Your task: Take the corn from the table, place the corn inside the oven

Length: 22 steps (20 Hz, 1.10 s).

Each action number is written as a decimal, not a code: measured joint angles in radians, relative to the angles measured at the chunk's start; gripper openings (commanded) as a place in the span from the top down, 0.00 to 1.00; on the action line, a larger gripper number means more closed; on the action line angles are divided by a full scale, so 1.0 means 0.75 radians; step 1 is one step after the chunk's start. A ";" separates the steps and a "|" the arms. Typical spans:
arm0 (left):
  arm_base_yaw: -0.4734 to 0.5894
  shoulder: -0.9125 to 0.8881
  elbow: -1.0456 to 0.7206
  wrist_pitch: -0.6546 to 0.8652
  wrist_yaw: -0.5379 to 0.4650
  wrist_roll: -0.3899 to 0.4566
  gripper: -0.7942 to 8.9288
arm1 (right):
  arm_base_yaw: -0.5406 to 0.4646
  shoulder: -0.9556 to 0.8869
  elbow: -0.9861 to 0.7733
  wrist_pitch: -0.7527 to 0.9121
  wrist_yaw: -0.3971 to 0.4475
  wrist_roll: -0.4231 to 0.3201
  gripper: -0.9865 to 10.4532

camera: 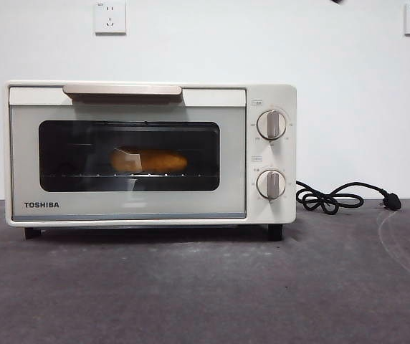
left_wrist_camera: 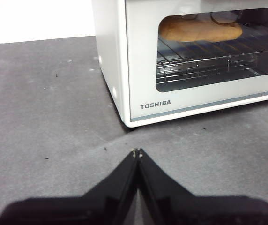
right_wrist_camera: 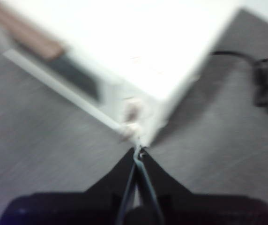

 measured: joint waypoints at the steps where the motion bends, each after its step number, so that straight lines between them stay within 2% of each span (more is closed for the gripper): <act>1: 0.000 0.000 0.000 0.000 -0.001 0.000 0.92 | -0.075 -0.040 -0.067 0.062 -0.020 0.002 0.91; 4: 0.000 0.003 0.000 0.000 0.000 0.000 0.92 | -0.346 -0.239 -0.397 0.373 -0.099 0.033 0.91; 7: 0.000 0.005 0.000 0.000 0.000 0.000 0.92 | -0.555 -0.495 -0.771 0.666 -0.105 0.045 0.91; 9: 0.000 0.005 0.000 0.000 0.000 0.000 0.92 | -0.647 -0.681 -1.021 0.825 -0.105 0.045 0.91; 12: 0.000 0.006 0.000 0.000 -0.001 0.000 0.92 | -0.713 -0.965 -1.352 1.009 -0.100 0.045 0.91; 15: 0.000 0.008 0.000 0.000 -0.001 0.000 0.92 | -0.723 -1.222 -1.563 1.026 -0.101 0.047 0.91; 18: 0.000 0.008 0.000 0.001 0.000 0.000 0.92 | -0.723 -1.435 -1.650 0.952 -0.101 0.081 0.91; 22: 0.000 0.008 0.000 0.001 -0.001 0.000 0.92 | -0.723 -1.517 -1.694 0.838 -0.049 0.097 0.91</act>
